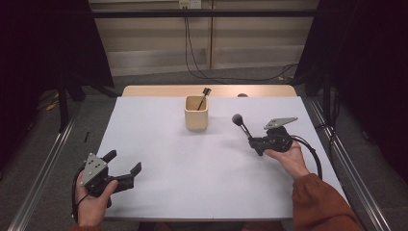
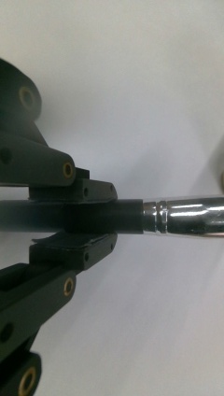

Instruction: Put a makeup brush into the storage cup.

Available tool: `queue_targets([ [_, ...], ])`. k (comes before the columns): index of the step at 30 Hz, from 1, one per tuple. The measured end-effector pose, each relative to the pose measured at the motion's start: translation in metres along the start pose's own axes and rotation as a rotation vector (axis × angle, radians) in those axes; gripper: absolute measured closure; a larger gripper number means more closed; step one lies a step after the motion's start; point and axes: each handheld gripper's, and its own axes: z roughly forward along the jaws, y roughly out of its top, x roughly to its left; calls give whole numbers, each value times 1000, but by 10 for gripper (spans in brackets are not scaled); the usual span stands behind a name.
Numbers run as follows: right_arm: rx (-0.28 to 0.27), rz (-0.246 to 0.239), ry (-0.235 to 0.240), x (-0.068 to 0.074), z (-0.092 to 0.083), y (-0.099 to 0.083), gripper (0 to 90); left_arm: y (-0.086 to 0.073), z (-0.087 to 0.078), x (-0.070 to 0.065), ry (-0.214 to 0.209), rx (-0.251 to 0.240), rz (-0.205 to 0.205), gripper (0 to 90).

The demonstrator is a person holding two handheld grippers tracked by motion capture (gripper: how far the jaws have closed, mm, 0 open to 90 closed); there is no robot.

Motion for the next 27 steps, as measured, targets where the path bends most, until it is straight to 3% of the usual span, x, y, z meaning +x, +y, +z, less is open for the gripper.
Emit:
queue_targets([
  [7,-63,-14,-13,1,2,-10,753,0,-1,1,-1,-8,-13,33],
  [19,-250,27,36,2,-7,-18,752,1,-2,1,-2,-21,-17,33],
  [27,-315,11,79,14,-12,-16,753,3,-4,1,0,-33,-16,34],
])
